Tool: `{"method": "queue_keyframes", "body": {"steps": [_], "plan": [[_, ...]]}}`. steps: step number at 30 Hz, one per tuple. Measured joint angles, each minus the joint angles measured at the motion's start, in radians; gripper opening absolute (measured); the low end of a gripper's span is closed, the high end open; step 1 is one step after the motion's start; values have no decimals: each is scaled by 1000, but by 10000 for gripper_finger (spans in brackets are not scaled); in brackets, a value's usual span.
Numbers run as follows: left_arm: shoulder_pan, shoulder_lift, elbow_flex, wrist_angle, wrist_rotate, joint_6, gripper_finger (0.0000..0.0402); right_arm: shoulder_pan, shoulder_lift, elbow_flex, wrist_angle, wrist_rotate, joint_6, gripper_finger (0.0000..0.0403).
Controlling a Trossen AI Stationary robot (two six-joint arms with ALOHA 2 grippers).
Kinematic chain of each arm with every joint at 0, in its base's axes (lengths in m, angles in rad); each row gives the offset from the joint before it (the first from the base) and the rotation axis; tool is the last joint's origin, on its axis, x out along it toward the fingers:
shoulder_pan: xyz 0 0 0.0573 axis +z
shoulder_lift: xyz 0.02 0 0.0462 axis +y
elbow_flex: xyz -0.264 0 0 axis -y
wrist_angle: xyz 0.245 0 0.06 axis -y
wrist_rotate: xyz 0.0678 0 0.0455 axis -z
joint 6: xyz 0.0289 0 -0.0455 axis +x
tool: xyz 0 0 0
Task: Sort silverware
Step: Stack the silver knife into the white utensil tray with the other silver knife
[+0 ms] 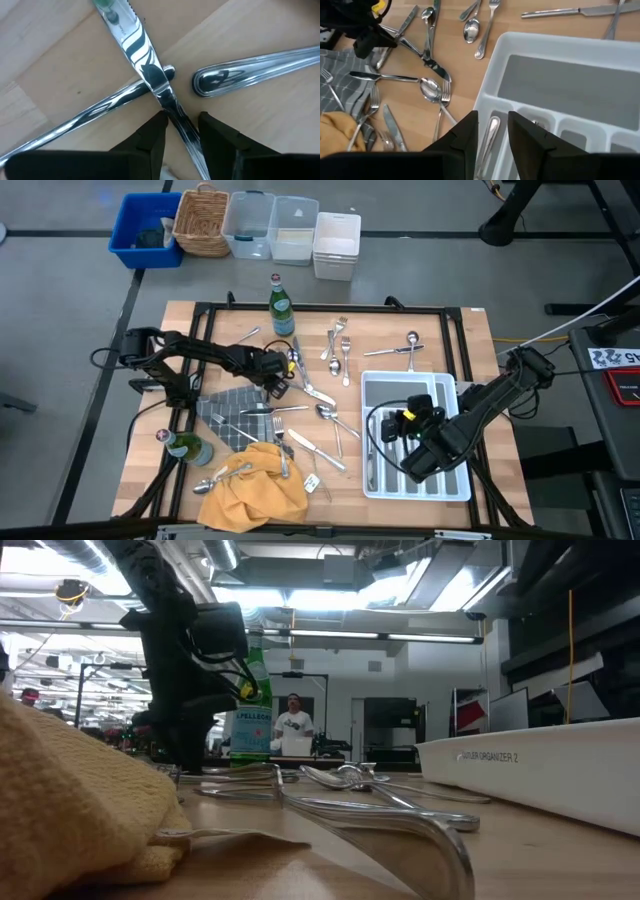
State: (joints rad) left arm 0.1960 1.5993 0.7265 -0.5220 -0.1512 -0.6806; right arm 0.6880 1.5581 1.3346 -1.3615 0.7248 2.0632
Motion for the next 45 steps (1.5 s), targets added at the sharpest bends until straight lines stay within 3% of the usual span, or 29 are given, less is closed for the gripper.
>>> {"method": "queue_keyframes", "body": {"steps": [10, 30, 39, 45], "plan": [[0, 0, -2, -5, 2, -3, 18, -74, 0, 0, 3, -2, -133, 108], [66, -49, 48, 1, 49, 0, 33, -187, -1, 0, 2, -52, -396, 108], [93, -50, 50, 13, 32, -1, 30, -193, 0, 0, 2, -18, -402, 108], [106, -51, 51, 96, 94, -20, 35, -200, -1, 0, 12, -24, -396, 108]]}}
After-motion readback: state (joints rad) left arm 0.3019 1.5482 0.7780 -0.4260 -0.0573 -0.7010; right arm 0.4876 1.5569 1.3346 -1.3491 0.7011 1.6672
